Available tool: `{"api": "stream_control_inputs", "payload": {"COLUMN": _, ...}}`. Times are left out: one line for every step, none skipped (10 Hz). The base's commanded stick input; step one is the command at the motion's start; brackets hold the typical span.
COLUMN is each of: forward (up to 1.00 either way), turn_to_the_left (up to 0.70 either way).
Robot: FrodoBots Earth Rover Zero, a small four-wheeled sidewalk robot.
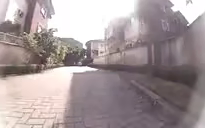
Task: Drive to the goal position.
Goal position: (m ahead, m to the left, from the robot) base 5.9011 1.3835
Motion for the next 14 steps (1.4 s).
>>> {"api": "stream_control_inputs", "payload": {"forward": 0.69, "turn_to_the_left": 0.03}}
{"api": "stream_control_inputs", "payload": {"forward": 0.69, "turn_to_the_left": 0.03}}
{"api": "stream_control_inputs", "payload": {"forward": 0.69, "turn_to_the_left": 0.03}}
{"api": "stream_control_inputs", "payload": {"forward": 0.69, "turn_to_the_left": 0.03}}
{"api": "stream_control_inputs", "payload": {"forward": 0.69, "turn_to_the_left": 0.03}}
{"api": "stream_control_inputs", "payload": {"forward": 0.69, "turn_to_the_left": 0.03}}
{"api": "stream_control_inputs", "payload": {"forward": 0.69, "turn_to_the_left": 0.03}}
{"api": "stream_control_inputs", "payload": {"forward": 0.69, "turn_to_the_left": 0.03}}
{"api": "stream_control_inputs", "payload": {"forward": 0.69, "turn_to_the_left": 0.03}}
{"api": "stream_control_inputs", "payload": {"forward": 0.69, "turn_to_the_left": 0.03}}
{"api": "stream_control_inputs", "payload": {"forward": 0.69, "turn_to_the_left": 0.03}}
{"api": "stream_control_inputs", "payload": {"forward": 0.69, "turn_to_the_left": 0.03}}
{"api": "stream_control_inputs", "payload": {"forward": 0.69, "turn_to_the_left": 0.03}}
{"api": "stream_control_inputs", "payload": {"forward": 0.69, "turn_to_the_left": 0.03}}
